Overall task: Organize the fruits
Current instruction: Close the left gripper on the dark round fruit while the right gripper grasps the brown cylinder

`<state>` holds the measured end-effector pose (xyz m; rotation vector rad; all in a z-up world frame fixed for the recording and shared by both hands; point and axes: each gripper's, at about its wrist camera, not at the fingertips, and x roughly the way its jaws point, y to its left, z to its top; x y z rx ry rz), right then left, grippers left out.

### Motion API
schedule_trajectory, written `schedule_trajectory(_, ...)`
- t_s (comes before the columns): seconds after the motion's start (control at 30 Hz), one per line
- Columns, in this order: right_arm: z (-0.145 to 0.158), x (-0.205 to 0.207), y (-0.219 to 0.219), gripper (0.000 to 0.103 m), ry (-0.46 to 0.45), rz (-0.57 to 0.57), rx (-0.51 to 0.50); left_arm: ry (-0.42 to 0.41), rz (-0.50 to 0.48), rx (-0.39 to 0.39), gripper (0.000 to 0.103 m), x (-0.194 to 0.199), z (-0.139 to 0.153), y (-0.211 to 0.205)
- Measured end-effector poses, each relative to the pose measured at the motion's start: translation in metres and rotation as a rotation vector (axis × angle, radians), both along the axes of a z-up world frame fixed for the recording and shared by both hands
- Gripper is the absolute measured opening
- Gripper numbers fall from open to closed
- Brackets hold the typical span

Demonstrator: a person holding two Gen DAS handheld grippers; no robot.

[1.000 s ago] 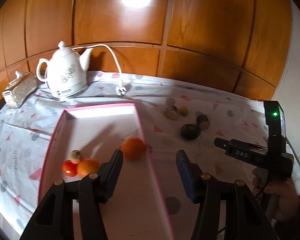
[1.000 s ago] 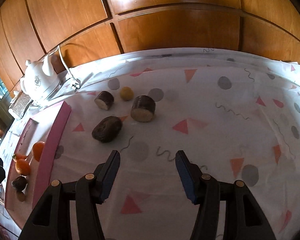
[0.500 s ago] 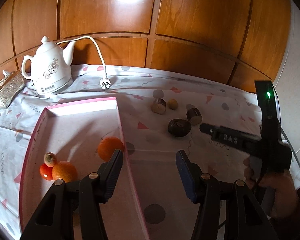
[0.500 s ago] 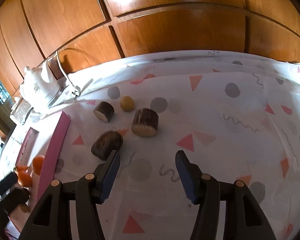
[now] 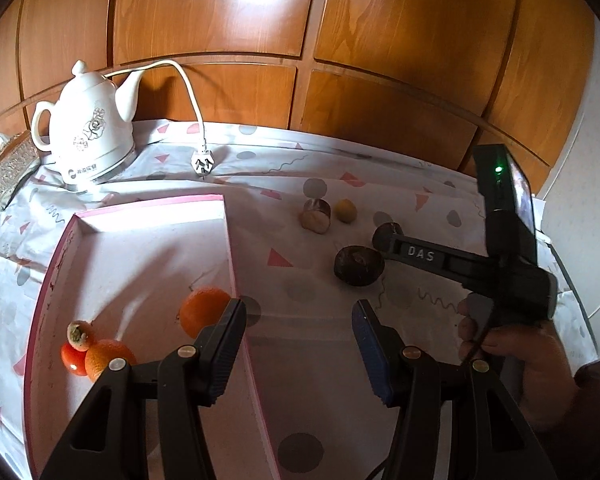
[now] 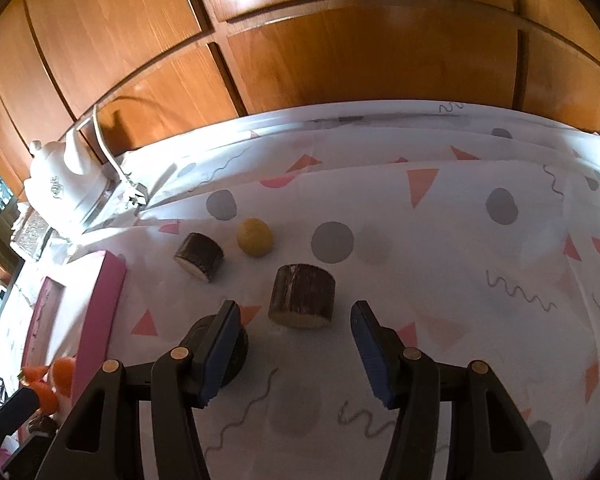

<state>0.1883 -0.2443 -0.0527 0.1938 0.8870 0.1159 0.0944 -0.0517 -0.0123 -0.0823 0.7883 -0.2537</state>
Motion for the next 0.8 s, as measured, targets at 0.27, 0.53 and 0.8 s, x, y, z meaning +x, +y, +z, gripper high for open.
schedule_trajectory(0.27, -0.008, 0.004, -0.006, 0.036, 0.012, 0.001, -0.018, 0.031, -0.017, -0.008, 0.056, 0.017, -0.002, -0.012)
schedule_trajectory(0.53, -0.006, -0.023, -0.039, 0.036, 0.015, -0.048, -0.074, 0.089, -0.041, -0.023, 0.053, 0.037, -0.012, -0.032)
schedule_trajectory(0.8, -0.006, -0.053, -0.056, 0.036, -0.019, -0.057, -0.172, 0.144, -0.054, -0.002, 0.057, 0.059, -0.025, -0.061)
